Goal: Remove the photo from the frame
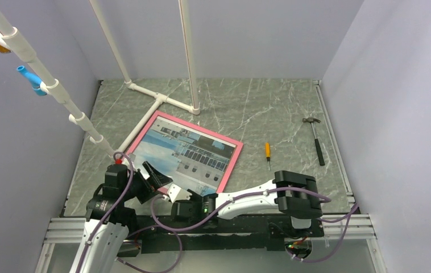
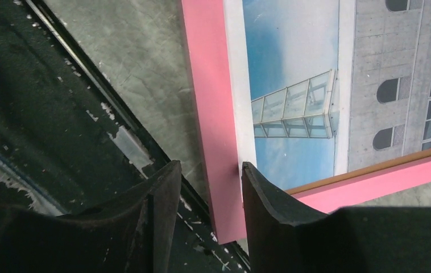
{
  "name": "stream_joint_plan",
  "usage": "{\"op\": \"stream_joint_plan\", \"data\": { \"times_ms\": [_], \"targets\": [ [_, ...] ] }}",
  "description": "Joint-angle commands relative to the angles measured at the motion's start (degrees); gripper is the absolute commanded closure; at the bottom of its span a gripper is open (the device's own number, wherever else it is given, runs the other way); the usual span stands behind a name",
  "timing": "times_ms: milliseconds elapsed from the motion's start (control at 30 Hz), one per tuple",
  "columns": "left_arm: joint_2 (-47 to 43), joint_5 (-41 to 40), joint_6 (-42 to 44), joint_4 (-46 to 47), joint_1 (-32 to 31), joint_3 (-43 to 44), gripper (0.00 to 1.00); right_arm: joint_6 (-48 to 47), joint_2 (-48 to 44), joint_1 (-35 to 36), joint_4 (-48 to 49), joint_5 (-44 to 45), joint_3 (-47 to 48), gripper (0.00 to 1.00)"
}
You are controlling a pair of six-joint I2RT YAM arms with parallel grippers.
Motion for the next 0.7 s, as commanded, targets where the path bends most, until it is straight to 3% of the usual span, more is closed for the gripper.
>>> {"op": "stream_joint_plan", "data": {
  "times_ms": [0,200,367,667],
  "targets": [
    [-0.5,0.7,-0.9,1.3,0.2,1.2,0.01,1.2,0.8,0.2,-0.4,4.3,1.7,0.54],
    [-1.2,-0.1,-1.0,-0.3,0.2,2.3,0.01,1.1,0.7,0.2,0.6,4.7,-0.1,0.55],
    [-1.7,0.3,-2.9,0.5,0.2,2.2,0.01,0.8,1.3,1.1,0.9,6.9,-0.5,0.63],
    [-0.8,-0.2,-4.9,0.8,0.2,2.1,0.01,1.3,3.1,1.9,1.8,7.9,-0.8,0.58]
  ]
}}
